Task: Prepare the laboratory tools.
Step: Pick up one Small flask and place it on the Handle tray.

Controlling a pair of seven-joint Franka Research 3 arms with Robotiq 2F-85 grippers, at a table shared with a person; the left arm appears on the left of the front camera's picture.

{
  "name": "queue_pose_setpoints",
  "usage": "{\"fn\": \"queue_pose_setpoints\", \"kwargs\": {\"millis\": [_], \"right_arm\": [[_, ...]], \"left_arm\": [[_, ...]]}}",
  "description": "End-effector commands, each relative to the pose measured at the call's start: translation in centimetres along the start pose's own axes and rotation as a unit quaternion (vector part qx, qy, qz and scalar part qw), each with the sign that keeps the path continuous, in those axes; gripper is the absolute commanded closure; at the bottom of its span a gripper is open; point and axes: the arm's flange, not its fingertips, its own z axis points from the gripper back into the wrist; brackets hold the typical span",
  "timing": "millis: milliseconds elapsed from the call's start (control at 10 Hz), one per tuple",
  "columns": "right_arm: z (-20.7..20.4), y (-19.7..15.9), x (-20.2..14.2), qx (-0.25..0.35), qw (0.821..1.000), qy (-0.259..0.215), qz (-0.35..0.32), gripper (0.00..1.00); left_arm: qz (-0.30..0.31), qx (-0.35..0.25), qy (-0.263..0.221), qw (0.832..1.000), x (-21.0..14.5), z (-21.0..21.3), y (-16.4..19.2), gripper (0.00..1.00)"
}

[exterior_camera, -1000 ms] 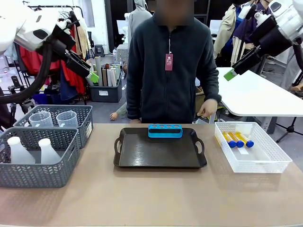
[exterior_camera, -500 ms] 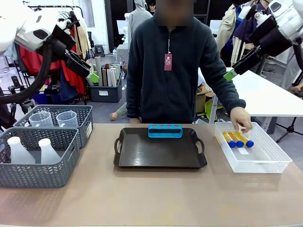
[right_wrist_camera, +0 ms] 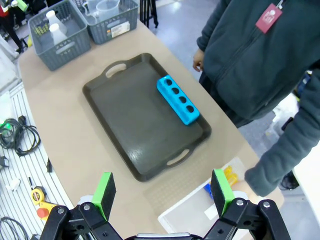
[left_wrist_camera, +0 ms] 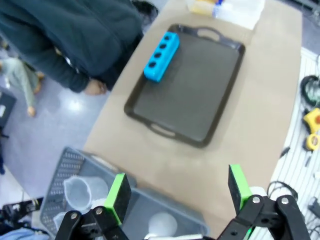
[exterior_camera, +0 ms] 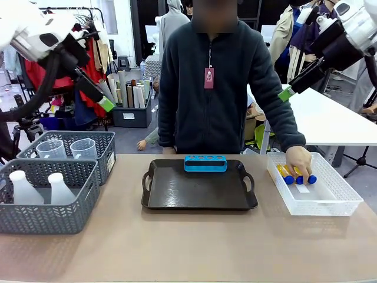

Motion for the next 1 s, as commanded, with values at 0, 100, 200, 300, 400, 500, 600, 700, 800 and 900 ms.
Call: {"fn": "queue_pose_setpoints", "kwargs": {"millis": [0, 100, 200, 300, 400, 500, 600, 700, 800, 900], "right_arm": [[0.2, 0.1, 0.0, 0.005, 1.0, -0.004, 0.001, 0.0], [0.2, 0.1, 0.0, 0.005, 1.0, -0.004, 0.001, 0.0], [0.2, 0.1, 0.0, 0.005, 1.0, -0.004, 0.001, 0.0], [0.2, 0.1, 0.0, 0.005, 1.0, -0.004, 0.001, 0.0], [0.2, 0.1, 0.0, 0.005, 1.0, -0.004, 0.001, 0.0], [0.2, 0.1, 0.0, 0.005, 1.0, -0.004, 0.001, 0.0], [0.2, 0.1, 0.0, 0.005, 1.0, -0.004, 0.001, 0.0], [0.2, 0.1, 0.0, 0.005, 1.0, -0.004, 0.001, 0.0], [0.2, 0.1, 0.0, 0.005, 1.0, -0.004, 0.001, 0.0], [0.2, 0.1, 0.0, 0.005, 1.0, -0.004, 0.001, 0.0]], "left_arm": [[0.017, 0.019, 0.047, 0.999, -0.4, 2.4, -0.2, 0.0], [0.025, 0.034, 0.064, 0.997, -1.2, 2.7, 0.2, 0.0], [0.034, 0.079, 0.113, 0.99, -2.8, 3.1, 1.2, 0.0], [0.045, 0.092, 0.138, 0.985, -4.2, 3.5, 1.6, 0.0], [0.06, 0.109, 0.164, 0.979, -5.8, 3.3, 1.8, 0.0], [0.073, 0.118, 0.18, 0.974, -7.5, 3.3, 2.8, 0.0], [0.084, 0.129, 0.197, 0.968, -9.3, 3.4, 3.6, 0.0], [0.107, 0.127, 0.199, 0.966, -10.6, 3.2, 4.2, 0.0], [0.112, 0.13, 0.178, 0.969, -11.1, 2.9, 4.4, 0.0], [0.116, 0.103, 0.151, 0.976, -10.1, 2.5, 4.2, 0.0]]}}
